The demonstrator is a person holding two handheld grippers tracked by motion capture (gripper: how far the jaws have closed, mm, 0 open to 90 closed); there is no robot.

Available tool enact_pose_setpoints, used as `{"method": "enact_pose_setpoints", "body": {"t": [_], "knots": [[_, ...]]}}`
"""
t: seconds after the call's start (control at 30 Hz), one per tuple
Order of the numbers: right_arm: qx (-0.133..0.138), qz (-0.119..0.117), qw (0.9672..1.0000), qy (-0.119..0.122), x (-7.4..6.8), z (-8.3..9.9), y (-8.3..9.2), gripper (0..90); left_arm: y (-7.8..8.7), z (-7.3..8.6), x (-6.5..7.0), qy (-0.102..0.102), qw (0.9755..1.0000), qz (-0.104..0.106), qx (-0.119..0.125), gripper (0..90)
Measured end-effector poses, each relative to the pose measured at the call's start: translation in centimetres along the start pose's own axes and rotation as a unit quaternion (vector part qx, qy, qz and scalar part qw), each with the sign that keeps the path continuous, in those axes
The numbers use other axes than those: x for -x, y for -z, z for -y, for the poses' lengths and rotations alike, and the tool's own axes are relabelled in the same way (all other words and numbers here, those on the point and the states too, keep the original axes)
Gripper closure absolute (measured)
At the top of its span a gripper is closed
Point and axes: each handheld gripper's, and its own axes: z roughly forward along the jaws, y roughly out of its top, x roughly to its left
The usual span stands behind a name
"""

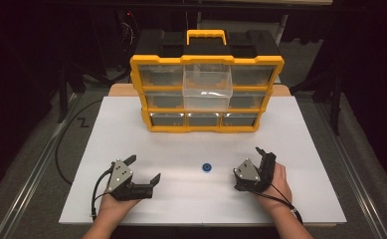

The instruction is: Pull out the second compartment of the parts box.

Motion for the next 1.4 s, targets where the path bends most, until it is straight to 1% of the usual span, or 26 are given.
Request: {"method": "enact_pose_setpoints", "body": {"t": [0.03, 0.1, 0.13, 0.17, 0.2, 0.23, 0.33, 0.37, 0.4, 0.5, 0.53, 0.57, 0.6, 0.63, 0.67, 0.7, 0.8, 0.83, 0.87, 0.97, 1.07, 1.13, 1.2, 1.23, 1.3, 1.4], "knots": [[0.000, -0.005, 0.9998, -0.018, 0.1, 0.1, 0.0, 0.7, 0.0, 0.0, 0.0, 0.000, 1.0000, 0.000, 0.000, 0.0], [0.001, -0.012, 0.9994, -0.033, 0.3, 0.2, 0.0, 0.7, 0.0, 0.0, 0.0, -0.003, 1.0000, -0.001, 0.001, 0.1], [0.001, -0.017, 0.9988, -0.046, 0.4, 0.2, 0.0, 0.7, 0.0, 0.0, 0.0, -0.003, 1.0000, 0.000, 0.001, 0.1], [0.002, -0.020, 0.9979, -0.062, 0.6, 0.2, -0.1, 0.7, 0.0, 0.0, 0.1, -0.003, 1.0000, 0.000, 0.002, 0.1], [0.002, -0.027, 0.9974, -0.067, 0.7, 0.3, -0.1, 0.7, 0.0, 0.0, 0.1, -0.003, 1.0000, -0.001, 0.001, 0.1], [0.003, -0.033, 0.9962, -0.081, 0.8, 0.3, -0.1, 0.7, 0.0, 0.0, 0.1, -0.004, 1.0000, -0.001, 0.000, 0.1], [0.007, -0.046, 0.9931, -0.107, 1.0, 0.4, -0.1, 0.8, 0.0, 0.0, 0.0, -0.001, 1.0000, -0.002, 0.002, 0.1], [0.008, -0.055, 0.9911, -0.121, 1.1, 0.4, 0.0, 0.7, 0.0, 0.0, 0.0, 0.000, 1.0000, -0.003, 0.002, 0.0], [0.010, -0.060, 0.9898, -0.129, 1.2, 0.4, -0.1, 0.7, 0.0, 0.0, 0.0, 0.001, 1.0000, -0.003, 0.003, 0.1], [0.017, -0.076, 0.9834, -0.164, 1.5, 0.6, -0.1, 0.8, 0.0, 0.0, 0.0, 0.001, 1.0000, -0.003, 0.002, 0.1], [0.018, -0.086, 0.9793, -0.182, 1.6, 0.8, -0.1, 0.8, 0.0, 0.0, 0.0, 0.002, 1.0000, -0.002, 0.002, 0.1], [0.020, -0.096, 0.9761, -0.194, 1.7, 0.8, -0.2, 0.8, 0.0, 0.0, -0.1, 0.002, 1.0000, -0.002, 0.002, 0.1], [0.020, -0.104, 0.9721, -0.210, 1.8, 0.9, -0.2, 0.8, 0.0, 0.0, -0.1, 0.003, 1.0000, -0.003, 0.003, 0.0], [0.022, -0.118, 0.9652, -0.232, 2.0, 1.0, -0.2, 0.7, 0.0, 0.0, -0.1, 0.003, 1.0000, -0.003, 0.003, 0.1], [0.023, -0.124, 0.9615, -0.244, 2.1, 1.0, -0.2, 0.7, -0.1, 0.0, -0.2, 0.004, 1.0000, -0.004, 0.003, 0.1], [0.024, -0.130, 0.9562, -0.261, 2.1, 1.1, -0.2, 0.8, -0.1, 0.0, -0.2, 0.006, 1.0000, -0.004, 0.003, 0.1], [0.027, -0.143, 0.9468, -0.287, 2.3, 1.2, -0.2, 0.7, -0.2, 0.0, -0.2, 0.007, 1.0000, -0.003, 0.004, 0.1], [0.026, -0.144, 0.9457, -0.290, 2.4, 1.2, -0.2, 0.8, -0.2, 0.0, -0.2, 0.007, 1.0000, -0.003, 0.005, 0.1], [0.025, -0.144, 0.9458, -0.290, 2.3, 1.3, -0.2, 0.8, -0.2, 0.0, -0.2, 0.007, 1.0000, -0.002, 0.005, 0.1], [0.021, -0.152, 0.9423, -0.297, 2.4, 1.3, -0.3, 0.8, -0.2, 0.0, -0.3, 0.010, 0.9999, -0.004, 0.005, 0.1], [0.020, -0.155, 0.9412, -0.300, 2.4, 1.3, -0.3, 0.8, -0.3, 0.1, -0.3, 0.010, 0.9999, -0.005, 0.002, 0.1], [0.019, -0.158, 0.9396, -0.303, 2.4, 1.3, -0.3, 0.8, -0.3, 0.1, -0.3, 0.012, 0.9999, -0.005, 0.001, 0.1], [0.016, -0.158, 0.9401, -0.302, 2.5, 1.3, -0.4, 0.8, -0.2, 0.1, -0.4, 0.012, 0.9999, -0.004, 0.002, 0.1], [0.012, -0.155, 0.9412, -0.300, 2.5, 1.2, -0.4, 0.8, -0.2, 0.1, -0.4, 0.012, 0.9999, -0.004, 0.003, 0.0], [0.010, -0.155, 0.9414, -0.299, 2.4, 1.1, -0.5, 0.7, -0.2, 0.0, -0.4, 0.014, 0.9999, -0.004, 0.005, 0.1], [0.007, -0.163, 0.9423, -0.292, 2.2, 0.8, -0.5, 0.7, -0.1, 0.0, -0.5, 0.014, 0.9998, -0.006, 0.008, 0.1]]}}
